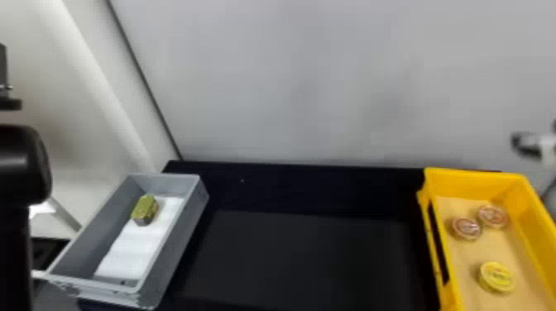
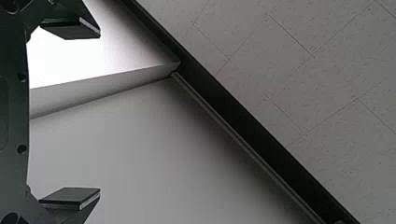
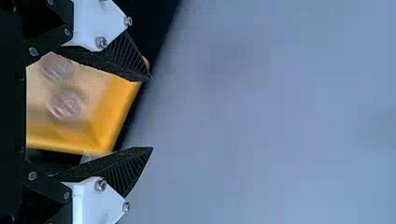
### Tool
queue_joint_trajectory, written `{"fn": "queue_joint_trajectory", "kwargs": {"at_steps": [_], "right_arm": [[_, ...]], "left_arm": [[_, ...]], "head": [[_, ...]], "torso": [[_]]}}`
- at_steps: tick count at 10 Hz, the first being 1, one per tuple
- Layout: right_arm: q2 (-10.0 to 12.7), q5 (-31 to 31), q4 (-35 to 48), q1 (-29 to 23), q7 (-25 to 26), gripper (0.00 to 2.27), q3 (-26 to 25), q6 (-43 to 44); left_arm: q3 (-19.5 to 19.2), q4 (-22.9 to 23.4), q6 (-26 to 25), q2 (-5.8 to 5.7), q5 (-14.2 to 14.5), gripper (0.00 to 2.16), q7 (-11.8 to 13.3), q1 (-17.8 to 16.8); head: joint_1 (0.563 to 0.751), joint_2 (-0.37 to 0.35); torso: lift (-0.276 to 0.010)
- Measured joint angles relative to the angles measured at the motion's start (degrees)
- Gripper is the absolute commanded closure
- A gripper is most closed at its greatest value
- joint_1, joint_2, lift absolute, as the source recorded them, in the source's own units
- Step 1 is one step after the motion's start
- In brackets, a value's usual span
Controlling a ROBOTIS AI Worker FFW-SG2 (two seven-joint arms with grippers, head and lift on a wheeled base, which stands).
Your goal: Pick up the round yellow can and place it in the yellow rectangular box
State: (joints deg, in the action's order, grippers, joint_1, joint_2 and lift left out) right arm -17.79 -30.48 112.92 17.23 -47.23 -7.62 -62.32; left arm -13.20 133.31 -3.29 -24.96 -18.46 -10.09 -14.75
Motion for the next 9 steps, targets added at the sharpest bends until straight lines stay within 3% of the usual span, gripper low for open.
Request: {"fn": "queue_joint_trajectory", "kwargs": {"at_steps": [2,3,4,6,7,9], "right_arm": [[0.15,-5.78,12.46,4.34,10.59,0.38,4.77,-0.51],[0.2,-4.29,16.93,5.42,20.13,0.38,6.88,0.87],[0.23,1.08,20.43,5.58,33.49,0.39,8.59,2.68],[0.17,13.01,23.56,4.79,54.3,0.4,10.87,8.2],[0.09,16.25,23.83,4.66,58.76,0.4,11.42,10.83],[-1.01,18.31,23.7,4.87,60.77,0.29,11.77,16.07]], "left_arm": [[-0.11,0.02,-0.05,0.32,0.0,0.09,-0.02,0.0],[-0.27,0.02,0.03,0.49,0.0,0.09,-0.04,0.14],[-0.6,0.05,0.15,0.69,0.0,0.09,-0.08,0.45],[-1.72,0.35,0.31,1.03,0.0,0.09,-0.14,1.61],[-2.21,0.5,0.39,1.21,0.0,0.09,-0.17,2.08],[-2.54,0.61,0.51,1.53,0.0,0.09,-0.21,2.45]], "head": [[0.704,0.192],[0.704,0.192],[0.704,0.192],[0.704,0.192],[0.704,0.192],[0.704,0.192]], "torso": [[0.0],[0.0],[0.0],[0.0],[0.0],[0.0]]}}
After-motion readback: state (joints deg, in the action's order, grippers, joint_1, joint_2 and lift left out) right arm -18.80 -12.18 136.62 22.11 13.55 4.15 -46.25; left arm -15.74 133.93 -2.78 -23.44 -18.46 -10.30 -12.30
